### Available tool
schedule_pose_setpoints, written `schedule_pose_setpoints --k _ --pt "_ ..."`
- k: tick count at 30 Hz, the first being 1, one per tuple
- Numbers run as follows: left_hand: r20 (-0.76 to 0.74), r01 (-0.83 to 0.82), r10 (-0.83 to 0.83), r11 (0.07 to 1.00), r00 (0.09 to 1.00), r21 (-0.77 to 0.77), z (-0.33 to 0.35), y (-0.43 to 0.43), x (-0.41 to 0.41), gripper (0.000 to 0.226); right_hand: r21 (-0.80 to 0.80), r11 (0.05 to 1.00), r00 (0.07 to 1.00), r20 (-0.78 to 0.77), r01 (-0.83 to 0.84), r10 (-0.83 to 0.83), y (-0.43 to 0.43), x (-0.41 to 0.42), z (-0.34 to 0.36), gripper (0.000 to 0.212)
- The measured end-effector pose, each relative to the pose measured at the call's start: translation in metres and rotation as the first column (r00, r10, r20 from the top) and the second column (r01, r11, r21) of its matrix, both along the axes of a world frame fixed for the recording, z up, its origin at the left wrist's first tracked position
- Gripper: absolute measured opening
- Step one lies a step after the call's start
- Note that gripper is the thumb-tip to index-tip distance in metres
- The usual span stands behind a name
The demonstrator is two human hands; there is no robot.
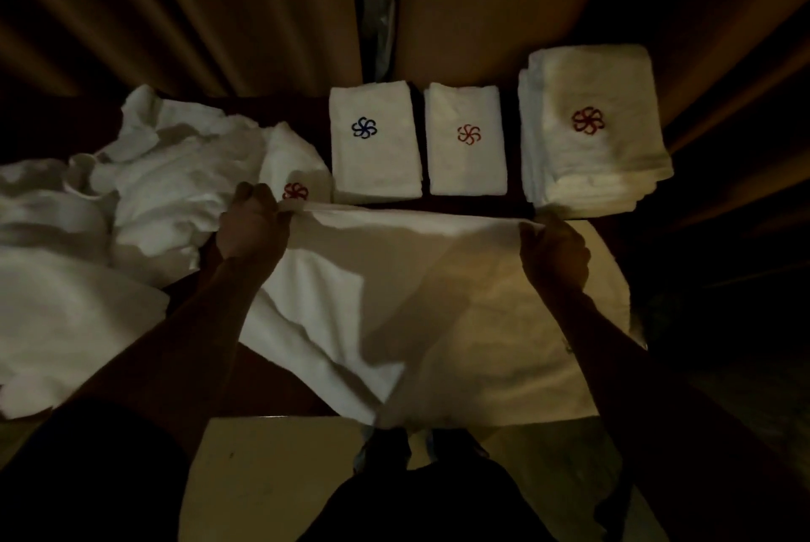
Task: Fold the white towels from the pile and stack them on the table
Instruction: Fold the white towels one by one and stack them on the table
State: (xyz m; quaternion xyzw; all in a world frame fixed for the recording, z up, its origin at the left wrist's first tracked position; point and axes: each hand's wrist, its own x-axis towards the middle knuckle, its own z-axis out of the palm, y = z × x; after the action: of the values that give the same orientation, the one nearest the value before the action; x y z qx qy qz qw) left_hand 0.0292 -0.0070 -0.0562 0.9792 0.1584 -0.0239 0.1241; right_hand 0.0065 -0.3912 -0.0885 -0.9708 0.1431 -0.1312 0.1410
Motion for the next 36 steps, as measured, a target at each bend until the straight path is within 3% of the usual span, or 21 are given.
schedule_pose_setpoints --k 2,5,7,10,15,19,22,25,29,32,36 --pt "-0.027 0.081 -0.082 0.997 0.996 -0.017 -0.001 0.001 -0.002 0.029 0.032 0.999 0.999 -0.04 -0.005 0.007 -0.001 -0.003 -0.003 0.028" --pt "-0.091 0.134 -0.131 0.991 0.987 0.028 -0.004 0.001 -0.01 0.021 0.11 0.992 0.952 -0.305 0.065 -0.029 -0.01 -0.006 -0.008 0.024" --pt "-0.08 0.169 -0.163 0.983 0.983 0.066 -0.005 0.003 -0.016 0.016 0.069 0.997 0.925 -0.379 0.044 -0.015 -0.017 -0.014 -0.013 0.021" --pt "-0.054 0.22 -0.214 0.964 0.975 0.147 -0.008 0.009 -0.027 0.016 -0.038 0.999 0.953 -0.301 0.004 -0.015 -0.024 -0.026 -0.016 0.019" --pt "-0.089 0.29 -0.277 0.927 0.957 0.236 -0.005 0.012 -0.044 0.026 -0.013 0.999 0.988 -0.147 -0.053 0.05 -0.031 -0.034 -0.009 0.016" --pt "-0.184 0.427 -0.391 0.874 0.902 0.231 -0.007 0.019 -0.056 0.03 -0.049 0.975 0.976 0.012 -0.217 0.217 -0.038 -0.047 -0.006 0.009" --pt "-0.293 0.523 -0.464 0.836 0.836 0.166 -0.009 0.021 -0.063 0.032 -0.019 0.922 0.922 0.016 -0.387 0.387 -0.045 -0.058 -0.004 0.01" --pt "-0.409 0.515 -0.438 0.852 0.801 0.096 -0.014 0.021 -0.073 0.052 0.01 0.877 0.866 -0.156 -0.48 0.476 -0.051 -0.073 -0.008 0.011" --pt "-0.618 0.505 -0.347 0.858 0.706 0.095 -0.029 0.018 -0.087 0.068 0.004 0.87 0.763 -0.479 -0.493 0.434 -0.054 -0.09 -0.016 0.014" --pt "-0.646 0.464 -0.316 0.883 0.695 0.067 -0.038 0.021 -0.092 0.067 -0.02 0.874 0.64 -0.69 -0.485 0.339 -0.056 -0.096 -0.021 0.03" --pt "-0.608 0.471 -0.338 0.88 0.718 0.067 -0.046 0.026 -0.098 0.052 0.013 0.937 0.541 -0.814 -0.35 0.213 -0.061 -0.095 -0.024 0.054"
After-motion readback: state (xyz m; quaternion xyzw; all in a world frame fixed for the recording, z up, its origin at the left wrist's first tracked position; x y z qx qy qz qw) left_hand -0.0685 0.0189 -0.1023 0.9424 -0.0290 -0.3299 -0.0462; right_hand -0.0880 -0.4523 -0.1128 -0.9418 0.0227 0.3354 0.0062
